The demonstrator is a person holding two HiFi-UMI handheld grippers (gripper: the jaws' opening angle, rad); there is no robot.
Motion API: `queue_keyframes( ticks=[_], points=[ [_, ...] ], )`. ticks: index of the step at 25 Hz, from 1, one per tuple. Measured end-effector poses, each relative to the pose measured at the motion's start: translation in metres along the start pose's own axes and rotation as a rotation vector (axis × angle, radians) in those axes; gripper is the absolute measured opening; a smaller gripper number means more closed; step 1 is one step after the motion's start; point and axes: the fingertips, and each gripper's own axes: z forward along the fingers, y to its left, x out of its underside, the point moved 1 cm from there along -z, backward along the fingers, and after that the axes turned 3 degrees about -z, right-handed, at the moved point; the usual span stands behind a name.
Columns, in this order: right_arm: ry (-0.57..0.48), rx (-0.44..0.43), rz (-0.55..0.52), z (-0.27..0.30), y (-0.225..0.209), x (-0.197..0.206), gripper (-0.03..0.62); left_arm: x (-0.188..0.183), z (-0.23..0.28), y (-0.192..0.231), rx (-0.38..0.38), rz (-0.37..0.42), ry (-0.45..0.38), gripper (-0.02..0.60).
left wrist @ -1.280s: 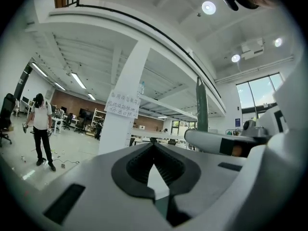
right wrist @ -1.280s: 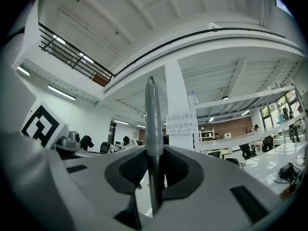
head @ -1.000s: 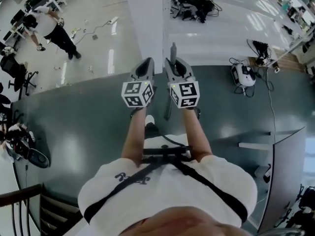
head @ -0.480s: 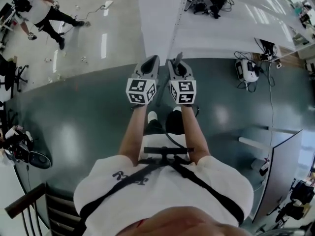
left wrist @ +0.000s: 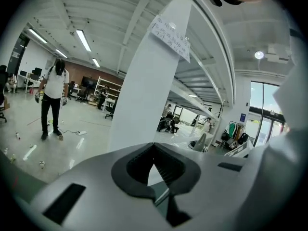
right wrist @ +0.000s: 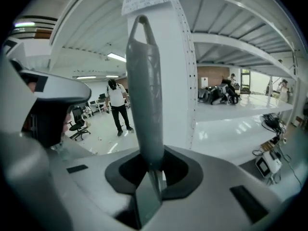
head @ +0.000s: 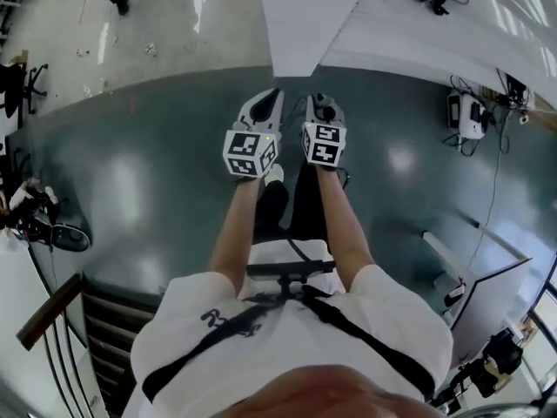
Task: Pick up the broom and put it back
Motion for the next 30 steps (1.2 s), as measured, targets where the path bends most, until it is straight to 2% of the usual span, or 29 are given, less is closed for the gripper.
queue_keyframes(
  ticks=[4,6,9,13,16,20,30],
  points=[
    [0.1,0.152,0.069,0.051,-0.026,0.054,0.078,0.033,0.027,0.024,-0.014,-0.023,0.059,0.011],
    [0.152,0.182,0.105,0.073,-0.03,0.075,0.078,0.05,0.04,0.033,-0.016,-0.027,0.089,0.011],
    [0.19,0.175,0.102,0.104,-0.028,0.097,0.078,0.074,0.055,0.046,-0.027,-0.036,0.127,0.011],
    [0.133,0.183,0.068,0.146,-0.041,0.084,0.078,0.096,0.073,0.062,-0.034,-0.056,0.147,0.011],
    [0.11,0.187,0.107,0.179,-0.053,0.066,0.08,0.097,0.08,0.071,-0.038,-0.06,0.145,0.011],
    [0.11,0.15,0.15,0.217,-0.056,0.054,0.08,0.097,0.085,0.08,-0.048,-0.068,0.14,0.011],
    [0.175,0.05,0.167,0.264,-0.051,0.06,0.081,0.11,0.086,0.088,-0.042,-0.07,0.156,0.011]
  ],
)
